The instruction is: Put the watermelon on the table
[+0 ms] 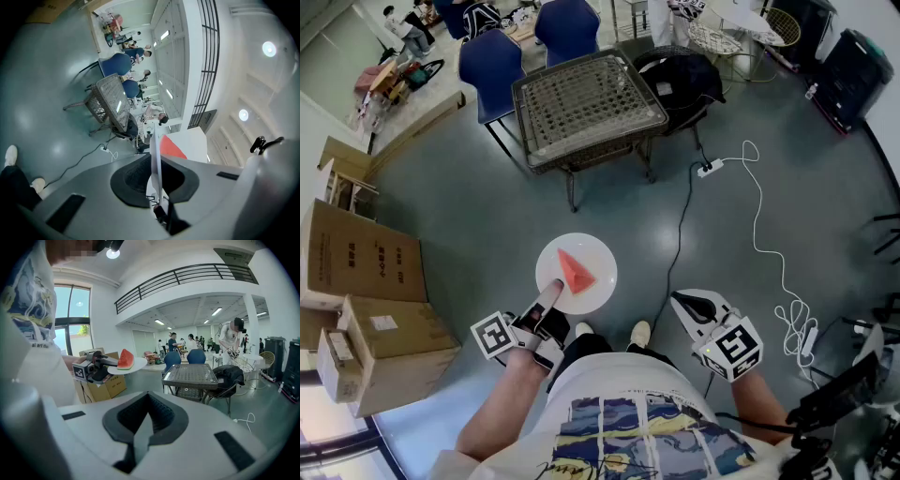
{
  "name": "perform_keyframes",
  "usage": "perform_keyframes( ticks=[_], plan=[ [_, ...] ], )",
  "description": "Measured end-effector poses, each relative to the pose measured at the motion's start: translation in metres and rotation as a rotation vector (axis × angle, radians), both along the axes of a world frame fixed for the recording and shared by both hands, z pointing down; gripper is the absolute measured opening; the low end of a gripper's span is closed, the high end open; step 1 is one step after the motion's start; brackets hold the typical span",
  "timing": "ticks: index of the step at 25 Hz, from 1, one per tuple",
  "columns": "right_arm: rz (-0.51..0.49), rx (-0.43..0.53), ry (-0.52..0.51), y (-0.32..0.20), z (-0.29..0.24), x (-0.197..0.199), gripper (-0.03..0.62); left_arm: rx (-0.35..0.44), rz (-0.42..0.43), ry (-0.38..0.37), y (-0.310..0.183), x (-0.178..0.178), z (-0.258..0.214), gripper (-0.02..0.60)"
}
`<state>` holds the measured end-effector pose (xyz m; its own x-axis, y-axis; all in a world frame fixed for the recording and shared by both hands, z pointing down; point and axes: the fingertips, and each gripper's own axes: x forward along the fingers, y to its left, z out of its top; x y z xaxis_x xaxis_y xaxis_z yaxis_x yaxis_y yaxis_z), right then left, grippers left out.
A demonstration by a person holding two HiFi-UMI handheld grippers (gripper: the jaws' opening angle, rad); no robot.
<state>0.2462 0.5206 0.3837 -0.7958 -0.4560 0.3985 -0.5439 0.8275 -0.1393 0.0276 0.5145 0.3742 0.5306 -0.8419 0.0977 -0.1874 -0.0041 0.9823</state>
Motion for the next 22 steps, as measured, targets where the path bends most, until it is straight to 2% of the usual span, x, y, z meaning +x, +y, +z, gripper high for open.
perform_keyframes(
  ticks=[6,9,13,17,22],
  plan=[
    [-0.016,0.008,-0.009,0.004,-0.009,-0.001,0.008,0.0,-0.012,-0.006,0.007,0.002,-0.007,0.026],
    [-0.053,0.019,-0.009,0.004,-0.014,-0.016,0.008,0.004,-0.028,-0.005,0.012,-0.007,-0.012,0.026],
    [-0.103,0.016,-0.015,0.009,-0.013,-0.043,0.008,-0.001,-0.067,-0.006,0.024,-0.03,-0.013,0.026],
    [-0.152,0.023,-0.027,-0.001,-0.009,-0.043,0.009,0.001,-0.118,-0.003,0.023,-0.029,-0.012,0.026],
    [-0.193,0.069,-0.012,-0.002,-0.008,-0.067,0.011,0.017,-0.172,0.003,0.035,-0.054,-0.014,0.026]
  ],
)
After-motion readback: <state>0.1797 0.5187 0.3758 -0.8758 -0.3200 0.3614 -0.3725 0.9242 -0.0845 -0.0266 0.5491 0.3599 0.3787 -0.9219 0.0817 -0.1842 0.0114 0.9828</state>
